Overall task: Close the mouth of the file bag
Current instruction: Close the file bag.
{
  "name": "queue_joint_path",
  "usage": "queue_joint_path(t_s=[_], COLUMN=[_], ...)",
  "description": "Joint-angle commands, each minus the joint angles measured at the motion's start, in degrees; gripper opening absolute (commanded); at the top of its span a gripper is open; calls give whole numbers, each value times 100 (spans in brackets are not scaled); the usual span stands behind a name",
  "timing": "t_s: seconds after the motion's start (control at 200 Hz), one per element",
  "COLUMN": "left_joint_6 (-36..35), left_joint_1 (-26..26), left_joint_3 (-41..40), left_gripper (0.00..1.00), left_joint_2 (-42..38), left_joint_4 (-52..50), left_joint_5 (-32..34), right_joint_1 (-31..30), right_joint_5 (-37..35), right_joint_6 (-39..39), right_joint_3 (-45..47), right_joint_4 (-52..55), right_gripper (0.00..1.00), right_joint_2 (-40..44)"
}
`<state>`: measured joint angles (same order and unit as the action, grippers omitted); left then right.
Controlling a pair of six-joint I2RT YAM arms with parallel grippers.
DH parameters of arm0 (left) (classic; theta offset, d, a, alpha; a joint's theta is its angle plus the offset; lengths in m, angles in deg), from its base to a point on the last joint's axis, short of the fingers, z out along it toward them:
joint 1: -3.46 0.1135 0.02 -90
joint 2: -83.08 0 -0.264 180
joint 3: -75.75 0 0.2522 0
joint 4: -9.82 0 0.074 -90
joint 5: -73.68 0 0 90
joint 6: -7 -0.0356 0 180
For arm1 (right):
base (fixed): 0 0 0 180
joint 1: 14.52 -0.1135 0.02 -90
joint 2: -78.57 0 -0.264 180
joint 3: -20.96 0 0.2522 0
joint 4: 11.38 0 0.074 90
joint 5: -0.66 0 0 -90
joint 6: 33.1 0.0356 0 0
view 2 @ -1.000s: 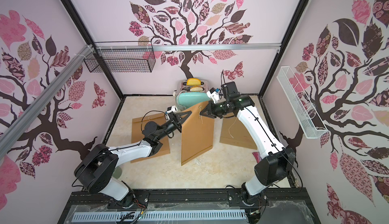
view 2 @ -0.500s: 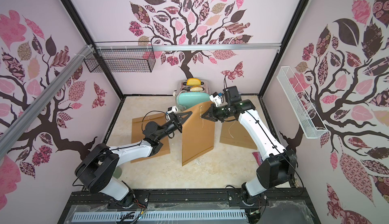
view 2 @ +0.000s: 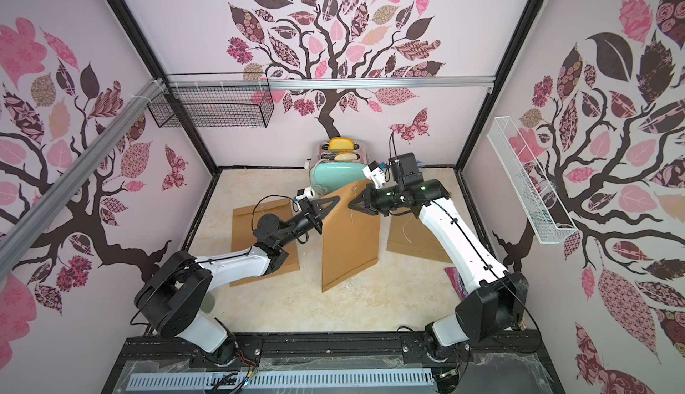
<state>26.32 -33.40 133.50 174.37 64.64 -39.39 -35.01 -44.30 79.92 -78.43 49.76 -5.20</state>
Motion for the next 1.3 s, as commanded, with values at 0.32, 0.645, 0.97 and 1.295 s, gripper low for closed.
queue_joint_path(t_s=[0.32, 0.645, 0.97, 1.295], left_joint_6=[17, 28, 46, -216], left_joint_1=[-52, -65, -76, 97], left_joint_3=[251, 277, 238, -29], left_gripper=[0, 0, 0, 0], left_joint_2=[-51, -93, -186, -1], left_joint_4=[292, 305, 314, 271], left_joint_5=[58, 57, 75, 84], right_joint_1=[-75, -77, 108, 249], right_joint_5=[57, 37, -166, -141], right_joint_6=[99, 0, -206, -363], right_joint_3=[766, 1206, 1350, 1485], right_joint_4=[-530, -741, -623, -503], right_gripper=[0, 0, 0, 21], right_joint_2=[90, 25, -74, 91])
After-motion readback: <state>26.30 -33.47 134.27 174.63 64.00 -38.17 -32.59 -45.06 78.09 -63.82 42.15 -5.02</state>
